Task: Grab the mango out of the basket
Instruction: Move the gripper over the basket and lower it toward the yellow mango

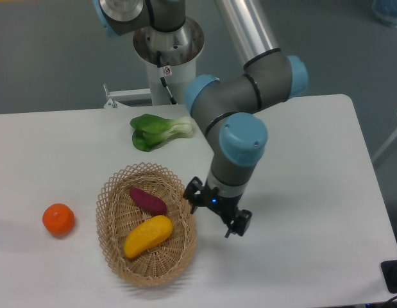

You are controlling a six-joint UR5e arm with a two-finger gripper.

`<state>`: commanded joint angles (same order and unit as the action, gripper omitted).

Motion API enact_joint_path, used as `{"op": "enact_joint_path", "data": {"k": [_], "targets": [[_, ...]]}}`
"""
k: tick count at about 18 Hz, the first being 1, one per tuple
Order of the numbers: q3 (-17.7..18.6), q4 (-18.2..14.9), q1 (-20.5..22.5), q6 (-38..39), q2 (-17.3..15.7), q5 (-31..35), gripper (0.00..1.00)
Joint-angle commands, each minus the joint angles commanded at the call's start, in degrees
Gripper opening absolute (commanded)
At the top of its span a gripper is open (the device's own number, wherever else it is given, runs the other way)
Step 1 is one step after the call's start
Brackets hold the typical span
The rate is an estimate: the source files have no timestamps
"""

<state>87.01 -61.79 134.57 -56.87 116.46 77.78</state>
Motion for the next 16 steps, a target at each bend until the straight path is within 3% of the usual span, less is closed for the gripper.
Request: {"op": "enact_joint_path", "data": {"k": [6, 11, 16], "targets": [[2.0, 0.3, -3.3, 2.6, 0.1, 0.0, 1.0], [7.5, 9.2, -6.2, 5.8, 0.4, 0.1, 1.0], [8.0, 9.7, -7.7, 7.0, 1.8, 0.4, 1.0]]}}
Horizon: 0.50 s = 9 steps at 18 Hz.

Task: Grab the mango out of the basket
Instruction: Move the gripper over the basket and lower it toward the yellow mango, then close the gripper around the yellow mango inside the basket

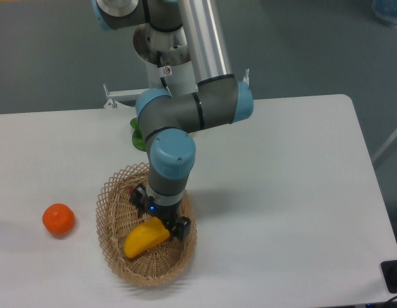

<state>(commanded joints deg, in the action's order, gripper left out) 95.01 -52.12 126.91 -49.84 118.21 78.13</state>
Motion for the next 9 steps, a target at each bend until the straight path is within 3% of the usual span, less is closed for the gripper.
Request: {"op": "enact_joint_path", "data": {"k": [9], "targets": [[-0.8, 1.3, -0.9, 2.3, 2.9, 0.4, 1.0]]}}
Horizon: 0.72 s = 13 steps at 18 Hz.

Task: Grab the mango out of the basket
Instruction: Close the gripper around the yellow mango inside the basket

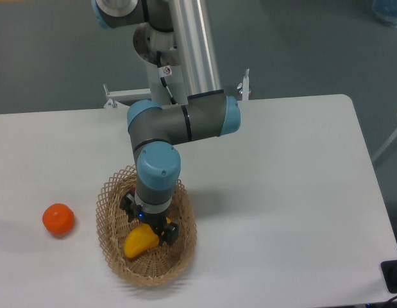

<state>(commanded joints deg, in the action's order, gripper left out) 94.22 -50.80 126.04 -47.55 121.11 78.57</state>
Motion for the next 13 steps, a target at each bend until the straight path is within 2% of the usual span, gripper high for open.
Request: {"op": "enact_joint_path", "data": {"k": [3, 7, 9, 13], "targets": [[-0.2, 0.0, -0.5, 0.8, 0.5, 0.7, 0.99], [-0.3, -0.1, -0.7, 1.4, 0.0, 1.6, 0.47], [-0.4, -0.1, -0.7, 1.4, -0.9, 1.6, 0.32], [-1.3, -0.2, -0.6, 1.4, -1.8, 1.5, 0.31]]}}
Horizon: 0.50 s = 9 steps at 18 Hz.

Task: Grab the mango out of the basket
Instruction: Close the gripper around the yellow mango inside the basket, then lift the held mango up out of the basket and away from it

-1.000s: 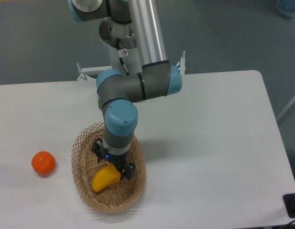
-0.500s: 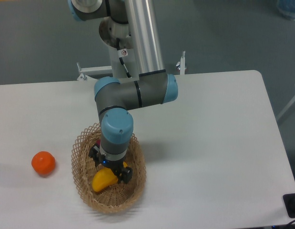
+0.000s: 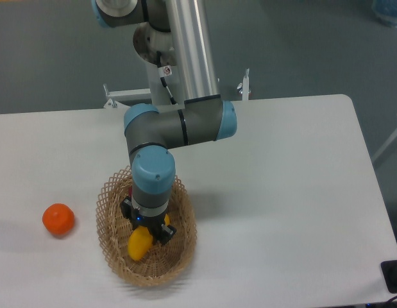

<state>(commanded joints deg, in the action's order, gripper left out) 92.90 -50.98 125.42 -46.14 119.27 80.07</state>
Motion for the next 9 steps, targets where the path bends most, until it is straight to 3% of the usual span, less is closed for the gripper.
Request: {"op": "enact_joint_path", "data": {"k": [9], "targets": [[-1.8, 0.0, 3.5, -0.6, -2.8, -0.2, 0.31]]}}
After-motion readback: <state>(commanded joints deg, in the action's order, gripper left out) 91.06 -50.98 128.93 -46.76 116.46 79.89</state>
